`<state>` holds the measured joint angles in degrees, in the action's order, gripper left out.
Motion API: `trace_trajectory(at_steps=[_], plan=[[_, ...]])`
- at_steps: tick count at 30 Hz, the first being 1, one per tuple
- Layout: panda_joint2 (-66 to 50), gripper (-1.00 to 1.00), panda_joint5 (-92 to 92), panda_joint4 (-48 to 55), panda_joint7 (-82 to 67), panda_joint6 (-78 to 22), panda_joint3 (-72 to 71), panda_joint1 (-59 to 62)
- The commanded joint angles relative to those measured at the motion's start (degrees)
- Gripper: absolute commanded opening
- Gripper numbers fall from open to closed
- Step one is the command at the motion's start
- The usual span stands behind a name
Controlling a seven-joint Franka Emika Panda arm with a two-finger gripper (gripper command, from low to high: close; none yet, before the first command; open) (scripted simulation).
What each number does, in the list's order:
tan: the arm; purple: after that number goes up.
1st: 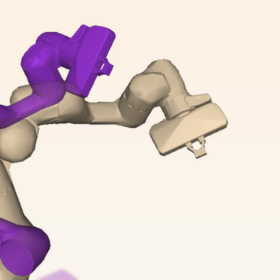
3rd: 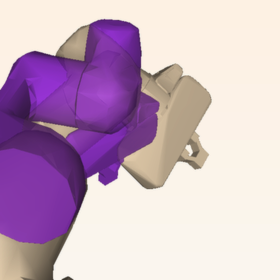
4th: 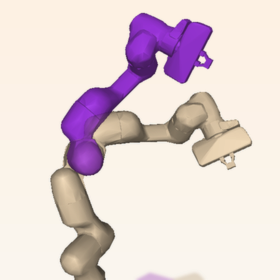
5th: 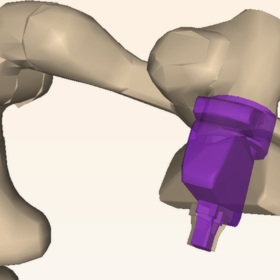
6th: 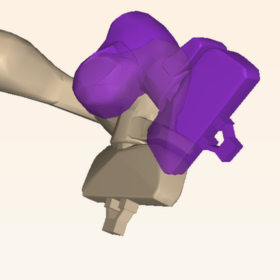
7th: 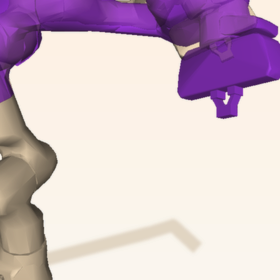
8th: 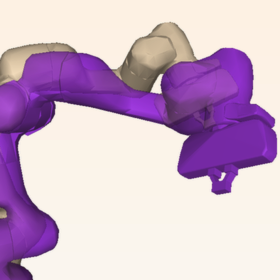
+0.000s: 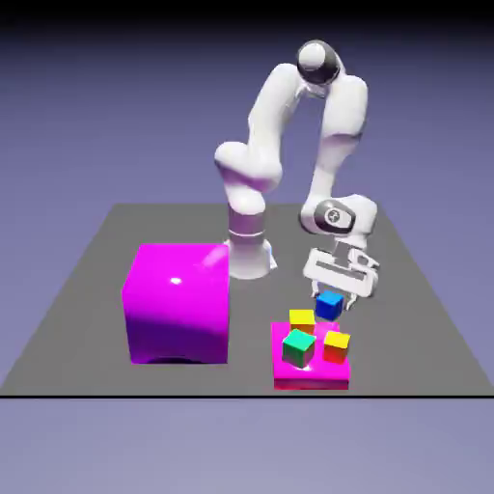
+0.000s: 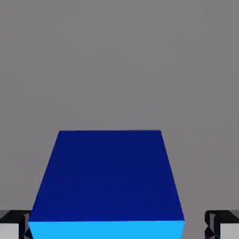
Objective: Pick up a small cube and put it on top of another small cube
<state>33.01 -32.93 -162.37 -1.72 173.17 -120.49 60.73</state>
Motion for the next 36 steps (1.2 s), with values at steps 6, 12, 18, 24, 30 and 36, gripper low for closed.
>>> trace_trajectory(at_steps=[6,12,18,24,30,36], plan=[[-5.7,-1.0,-2.1,-0.8,0.5,-6.2,10.1,-10.4],[-12.6,-1.0,-4.7,-1.8,1.0,-13.7,22.1,-22.8],[-15.6,-1.0,-5.7,-1.5,-2.4,-17.2,31.9,-29.3],[-15.2,-1.0,-5.2,0.6,-13.6,-17.3,44.4,-31.5],[-14.7,-1.0,-4.6,2.7,-24.7,-17.4,56.8,-33.7],[-14.2,-1.0,-4.1,4.8,-35.9,-17.6,69.3,-35.9]])
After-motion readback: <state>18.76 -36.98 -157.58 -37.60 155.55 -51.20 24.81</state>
